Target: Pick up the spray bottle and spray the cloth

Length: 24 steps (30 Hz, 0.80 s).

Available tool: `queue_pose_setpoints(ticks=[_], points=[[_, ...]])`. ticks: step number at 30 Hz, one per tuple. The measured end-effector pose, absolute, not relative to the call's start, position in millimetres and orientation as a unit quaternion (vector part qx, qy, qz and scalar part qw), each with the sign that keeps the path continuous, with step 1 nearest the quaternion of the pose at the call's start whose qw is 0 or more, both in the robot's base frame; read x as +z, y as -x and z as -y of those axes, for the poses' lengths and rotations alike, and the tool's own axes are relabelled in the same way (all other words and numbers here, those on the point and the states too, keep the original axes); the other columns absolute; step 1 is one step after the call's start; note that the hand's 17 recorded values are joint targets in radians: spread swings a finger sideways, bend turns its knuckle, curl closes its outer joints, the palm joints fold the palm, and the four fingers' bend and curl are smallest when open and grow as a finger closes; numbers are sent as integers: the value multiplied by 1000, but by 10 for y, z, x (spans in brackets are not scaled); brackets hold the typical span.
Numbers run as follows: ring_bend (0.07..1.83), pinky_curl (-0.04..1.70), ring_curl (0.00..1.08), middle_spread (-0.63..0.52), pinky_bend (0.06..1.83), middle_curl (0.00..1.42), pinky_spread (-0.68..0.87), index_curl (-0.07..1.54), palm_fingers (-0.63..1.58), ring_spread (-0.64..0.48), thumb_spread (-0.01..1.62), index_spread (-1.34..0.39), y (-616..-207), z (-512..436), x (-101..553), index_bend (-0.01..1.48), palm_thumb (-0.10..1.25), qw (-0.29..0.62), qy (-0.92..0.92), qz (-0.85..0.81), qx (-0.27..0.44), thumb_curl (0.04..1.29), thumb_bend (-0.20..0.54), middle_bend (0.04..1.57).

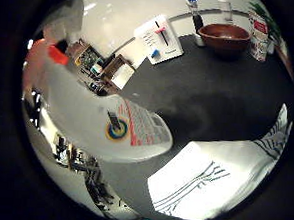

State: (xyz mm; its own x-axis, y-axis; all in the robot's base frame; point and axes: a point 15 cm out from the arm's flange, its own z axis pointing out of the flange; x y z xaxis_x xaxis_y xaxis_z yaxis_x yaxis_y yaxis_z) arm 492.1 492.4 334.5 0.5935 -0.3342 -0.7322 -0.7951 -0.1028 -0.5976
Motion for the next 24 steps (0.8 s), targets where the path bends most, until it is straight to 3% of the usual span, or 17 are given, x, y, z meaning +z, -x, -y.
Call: queue_pose_setpoints(ticks=[3, 7, 12, 24], points=[[870, 491, 285, -174, 1179, 391, 181, 454, 196, -10, 954, -450, -4886, -4928, 3310, 438, 600, 531, 724, -387, 208, 616, -41, 583], [725, 395, 219, -62, 1072, 352, 473, 425, 111, 176, 968, -374, -4785, -4964, 3302, 404, 548, 524, 735, -370, 219, 537, -35, 469], [637, 314, 188, -23, 970, 332, 576, 397, 153, 224, 981, -352, -4718, -4963, 3372, 347, 549, 524, 739, -356, 230, 494, -28, 392], [409, 195, 154, -18, 782, 319, 636, 371, 212, 269, 962, -423, -4685, -4695, 3526, 264, 573, 451, 799, -363, 162, 475, -29, 237]])
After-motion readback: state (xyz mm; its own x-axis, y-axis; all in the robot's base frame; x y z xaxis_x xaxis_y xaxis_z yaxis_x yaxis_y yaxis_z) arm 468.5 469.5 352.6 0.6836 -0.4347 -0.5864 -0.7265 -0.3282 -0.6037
